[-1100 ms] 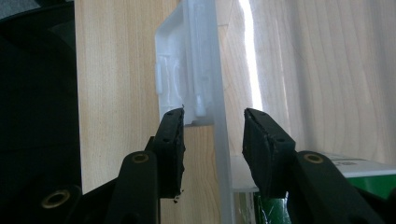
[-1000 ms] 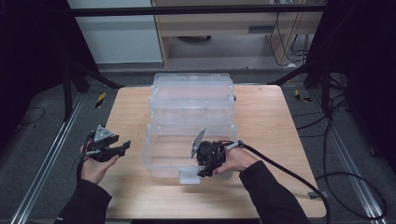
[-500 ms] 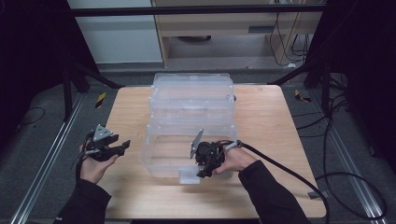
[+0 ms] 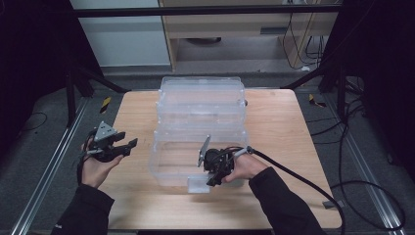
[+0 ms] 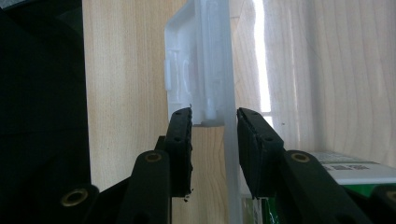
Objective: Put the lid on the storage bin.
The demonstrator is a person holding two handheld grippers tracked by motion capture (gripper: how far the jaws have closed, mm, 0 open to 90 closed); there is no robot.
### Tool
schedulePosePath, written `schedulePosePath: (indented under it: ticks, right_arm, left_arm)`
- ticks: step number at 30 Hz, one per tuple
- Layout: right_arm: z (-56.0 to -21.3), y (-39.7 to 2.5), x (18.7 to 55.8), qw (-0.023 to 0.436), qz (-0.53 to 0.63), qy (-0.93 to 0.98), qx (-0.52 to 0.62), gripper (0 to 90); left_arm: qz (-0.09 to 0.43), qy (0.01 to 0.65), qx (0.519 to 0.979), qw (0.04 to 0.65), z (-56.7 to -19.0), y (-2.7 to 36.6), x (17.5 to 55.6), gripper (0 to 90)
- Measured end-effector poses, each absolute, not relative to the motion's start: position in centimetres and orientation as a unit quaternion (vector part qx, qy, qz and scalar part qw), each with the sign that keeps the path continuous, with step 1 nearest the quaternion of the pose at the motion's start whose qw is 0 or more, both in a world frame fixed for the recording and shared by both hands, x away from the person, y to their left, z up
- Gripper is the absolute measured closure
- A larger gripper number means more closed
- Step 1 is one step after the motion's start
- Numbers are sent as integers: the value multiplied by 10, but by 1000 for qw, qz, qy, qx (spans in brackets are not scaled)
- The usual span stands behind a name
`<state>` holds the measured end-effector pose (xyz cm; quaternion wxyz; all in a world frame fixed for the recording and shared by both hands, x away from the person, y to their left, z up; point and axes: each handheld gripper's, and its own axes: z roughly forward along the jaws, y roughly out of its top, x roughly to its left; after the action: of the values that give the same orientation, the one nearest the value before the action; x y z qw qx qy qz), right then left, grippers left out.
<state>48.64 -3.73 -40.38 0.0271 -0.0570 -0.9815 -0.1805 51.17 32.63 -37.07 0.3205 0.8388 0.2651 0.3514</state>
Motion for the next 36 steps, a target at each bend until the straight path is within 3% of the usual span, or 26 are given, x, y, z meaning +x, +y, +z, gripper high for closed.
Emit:
schedulePosePath:
  ticks: [8,17,36]
  right_arm:
    - [-404,-38,485,22,-185,-981,-51,667]
    - [-404,-39,484,21,-189,-980,-55,667]
    - [-405,-39,485,22,-190,-980,-51,668]
  left_arm:
    - [363,252,836,325,-342,309,519,440]
    - [363,183,856,320,-319,278,528,437]
    - [357,99,875,312,-282,236,547,442]
